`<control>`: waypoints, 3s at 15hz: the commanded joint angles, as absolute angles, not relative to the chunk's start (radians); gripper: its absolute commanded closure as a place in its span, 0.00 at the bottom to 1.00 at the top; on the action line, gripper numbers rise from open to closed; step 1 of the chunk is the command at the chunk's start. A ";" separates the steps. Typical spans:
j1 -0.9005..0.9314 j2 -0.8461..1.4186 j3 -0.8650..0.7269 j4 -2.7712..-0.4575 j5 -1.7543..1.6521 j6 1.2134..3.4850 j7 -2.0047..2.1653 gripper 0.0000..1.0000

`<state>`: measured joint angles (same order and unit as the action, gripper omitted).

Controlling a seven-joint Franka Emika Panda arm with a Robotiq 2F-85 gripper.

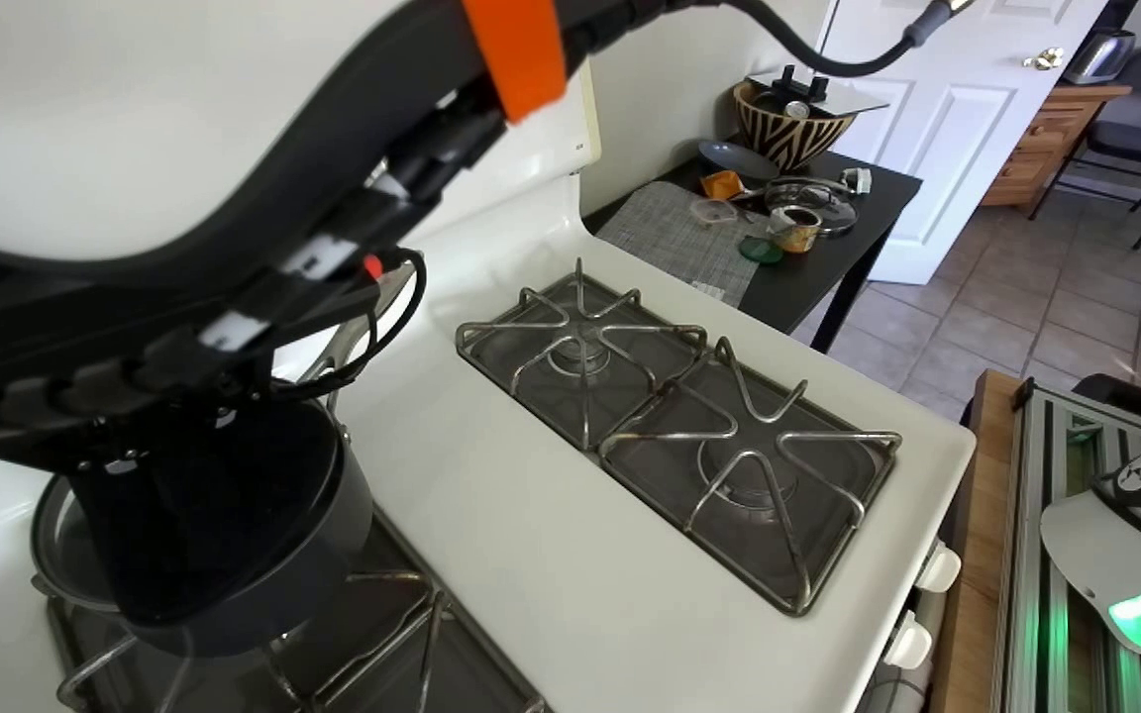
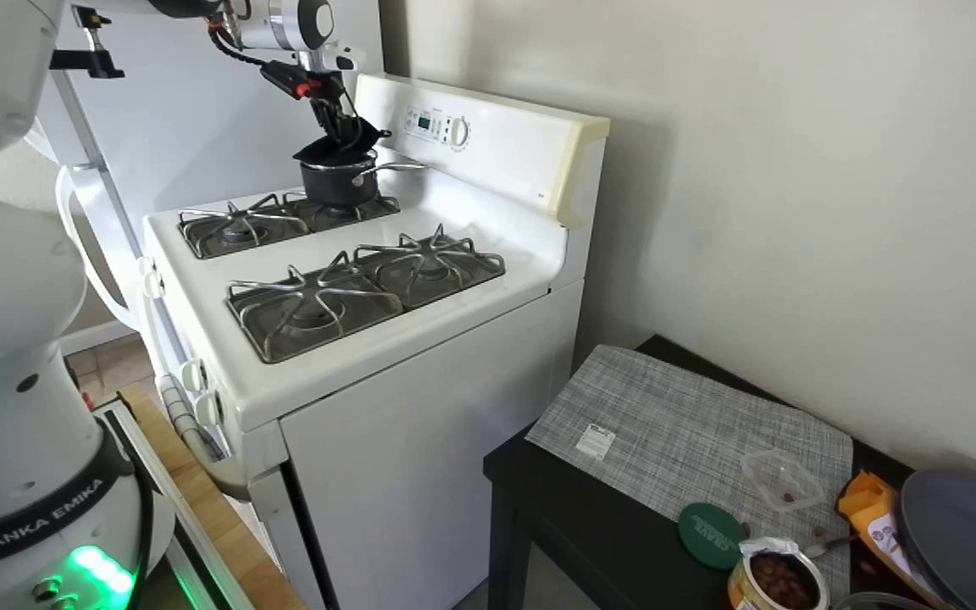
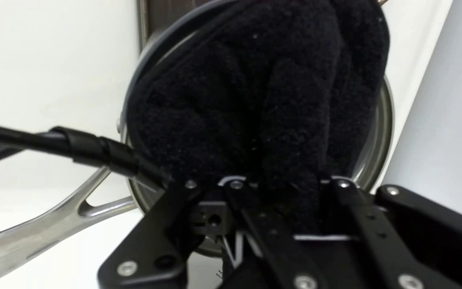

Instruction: Put the pot holder over the lid then put the lid on the pot

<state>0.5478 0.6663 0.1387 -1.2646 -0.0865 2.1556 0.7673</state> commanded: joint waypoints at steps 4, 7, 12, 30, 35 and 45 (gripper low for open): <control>0.542 0.648 0.149 -1.307 -0.064 2.143 0.778 0.96; 0.548 0.636 0.144 -1.330 -0.072 2.138 0.788 0.96; 0.550 0.630 0.142 -1.351 -0.071 2.154 0.823 0.96; 0.546 0.573 0.148 -1.361 -0.078 2.148 0.795 0.00; 0.551 0.488 0.141 -1.402 -0.120 2.165 0.754 0.00; 0.525 0.339 0.143 -1.493 -0.171 2.119 0.581 0.00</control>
<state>0.5446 0.3985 0.1308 -1.4272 -0.1807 2.1544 0.6658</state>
